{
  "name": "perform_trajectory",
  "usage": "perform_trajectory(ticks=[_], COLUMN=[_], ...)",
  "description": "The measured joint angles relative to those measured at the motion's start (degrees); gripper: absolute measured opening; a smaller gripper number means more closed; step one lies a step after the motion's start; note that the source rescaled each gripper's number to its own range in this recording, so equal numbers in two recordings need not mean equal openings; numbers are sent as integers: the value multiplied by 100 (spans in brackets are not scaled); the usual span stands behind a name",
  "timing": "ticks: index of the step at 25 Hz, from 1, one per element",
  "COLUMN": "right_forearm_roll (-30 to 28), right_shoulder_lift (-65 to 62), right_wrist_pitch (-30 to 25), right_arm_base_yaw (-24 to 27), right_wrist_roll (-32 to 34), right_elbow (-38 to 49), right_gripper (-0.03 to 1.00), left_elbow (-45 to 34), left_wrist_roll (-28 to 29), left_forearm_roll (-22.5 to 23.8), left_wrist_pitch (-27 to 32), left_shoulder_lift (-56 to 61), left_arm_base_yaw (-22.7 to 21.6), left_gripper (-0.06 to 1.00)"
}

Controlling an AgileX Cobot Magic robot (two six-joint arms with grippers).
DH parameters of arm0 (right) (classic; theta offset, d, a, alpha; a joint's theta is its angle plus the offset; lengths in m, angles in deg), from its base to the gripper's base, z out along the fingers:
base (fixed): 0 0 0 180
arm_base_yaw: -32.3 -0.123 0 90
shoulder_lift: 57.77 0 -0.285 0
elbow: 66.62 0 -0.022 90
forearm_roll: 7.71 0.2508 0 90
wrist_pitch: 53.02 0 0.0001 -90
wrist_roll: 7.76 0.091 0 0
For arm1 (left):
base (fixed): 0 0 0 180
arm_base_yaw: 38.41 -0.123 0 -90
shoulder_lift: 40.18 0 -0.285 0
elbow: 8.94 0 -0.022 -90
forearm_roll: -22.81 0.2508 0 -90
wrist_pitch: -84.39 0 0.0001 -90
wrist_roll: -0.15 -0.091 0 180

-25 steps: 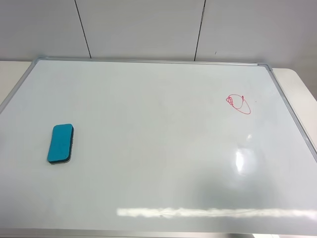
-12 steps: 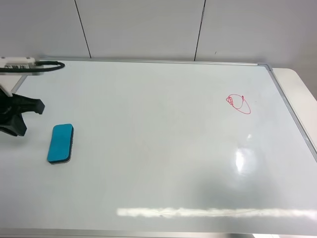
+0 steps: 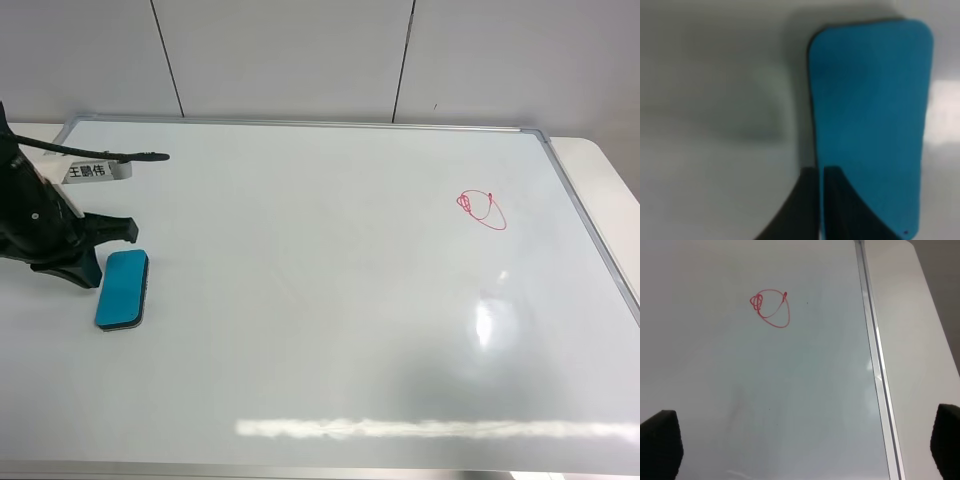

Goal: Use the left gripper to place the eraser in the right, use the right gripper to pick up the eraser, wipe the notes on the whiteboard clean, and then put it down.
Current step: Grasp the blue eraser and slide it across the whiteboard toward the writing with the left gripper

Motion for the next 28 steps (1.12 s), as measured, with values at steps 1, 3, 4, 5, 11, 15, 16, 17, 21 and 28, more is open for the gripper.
perform_trajectory(ticks=[1,3,4,5,11,15,16,17,21,28], right_forearm_roll=[0,0,0,0,0,0,0,0,0,0], right_shoulder_lift=[0,0,0,0,0,0,0,0,0,0], right_wrist_pitch=[0,0,0,0,0,0,0,0,0,0], right_arm_base_yaw=[0,0,0,0,0,0,0,0,0,0], right_wrist_roll=[0,0,0,0,0,0,0,0,0,0], right_elbow=[0,0,0,0,0,0,0,0,0,0], right_gripper=[100,100,100,100,100,100,100,100,100,100], left_elbow=[0,0,8,8,28,93,97,106,161,242], left_wrist_roll=[0,0,0,0,0,0,0,17,114,523], left_forearm_roll=[-67,-208,-245,-276,-294,-305,-333,-363,-991,-2344], left_wrist_pitch=[-73,-258,-338,-402,-509,-493,-485,-495,-882,-2040], left_shoulder_lift=[-14,-29,-46,-83,-499,-685,-713,-752,-862,-1142], left_arm_base_yaw=[21,41,52,52,60,101,121,160,519,1745], left_gripper=[1,1,1,1,1,1,1,1,1,1])
